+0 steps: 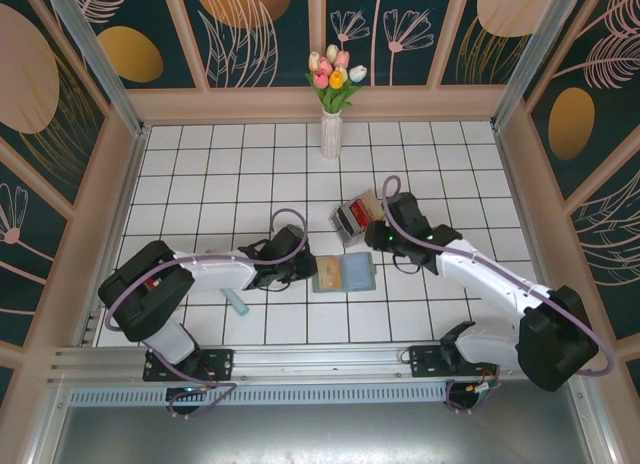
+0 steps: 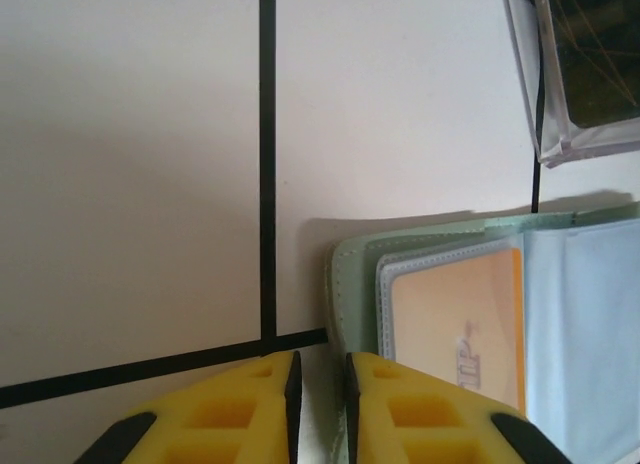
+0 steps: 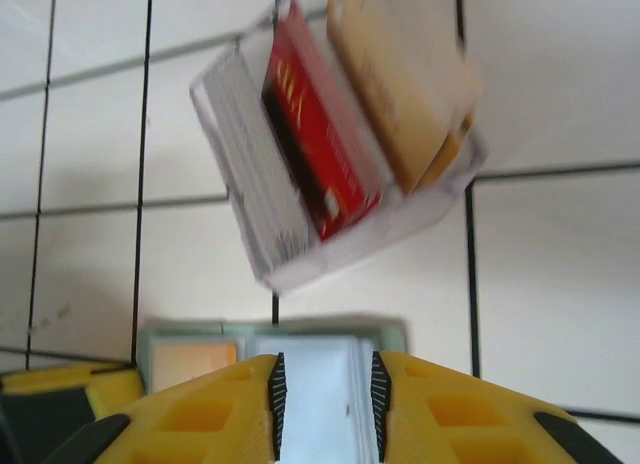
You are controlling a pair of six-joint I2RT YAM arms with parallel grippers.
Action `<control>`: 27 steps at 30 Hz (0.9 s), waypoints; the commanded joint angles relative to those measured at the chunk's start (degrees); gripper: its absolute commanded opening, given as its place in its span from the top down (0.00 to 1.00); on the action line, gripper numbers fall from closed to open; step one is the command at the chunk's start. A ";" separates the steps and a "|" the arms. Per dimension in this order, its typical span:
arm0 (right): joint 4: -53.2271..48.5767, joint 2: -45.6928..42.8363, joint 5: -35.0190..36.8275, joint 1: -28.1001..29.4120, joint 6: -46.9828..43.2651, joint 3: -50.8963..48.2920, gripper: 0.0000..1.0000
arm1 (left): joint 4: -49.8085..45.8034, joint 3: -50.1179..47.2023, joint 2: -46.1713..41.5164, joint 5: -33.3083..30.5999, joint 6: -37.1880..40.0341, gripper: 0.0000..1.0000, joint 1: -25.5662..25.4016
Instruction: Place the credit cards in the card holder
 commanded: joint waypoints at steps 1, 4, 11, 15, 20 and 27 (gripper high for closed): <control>-0.96 1.64 -2.58 -1.79 -7.02 3.37 0.67 | -6.86 3.08 -2.06 -4.88 1.40 0.72 0.00; -1.94 4.83 -5.11 -1.80 -12.39 7.03 0.65 | -8.77 4.55 -3.14 -7.03 1.75 0.66 -0.01; -3.13 15.60 -5.35 -1.41 -17.60 14.82 0.63 | -8.14 7.51 -3.74 -8.64 1.38 0.61 0.10; -3.68 21.27 -0.95 0.30 -18.92 18.32 0.62 | -6.28 7.80 -3.17 -8.52 -0.37 0.59 0.48; -4.76 26.58 0.71 1.52 -22.33 21.75 0.62 | -0.61 5.52 -3.58 -5.88 -3.54 0.58 2.14; -6.96 32.67 7.48 4.63 -24.48 26.16 0.61 | 1.36 5.37 -3.72 -5.14 -4.22 0.56 3.30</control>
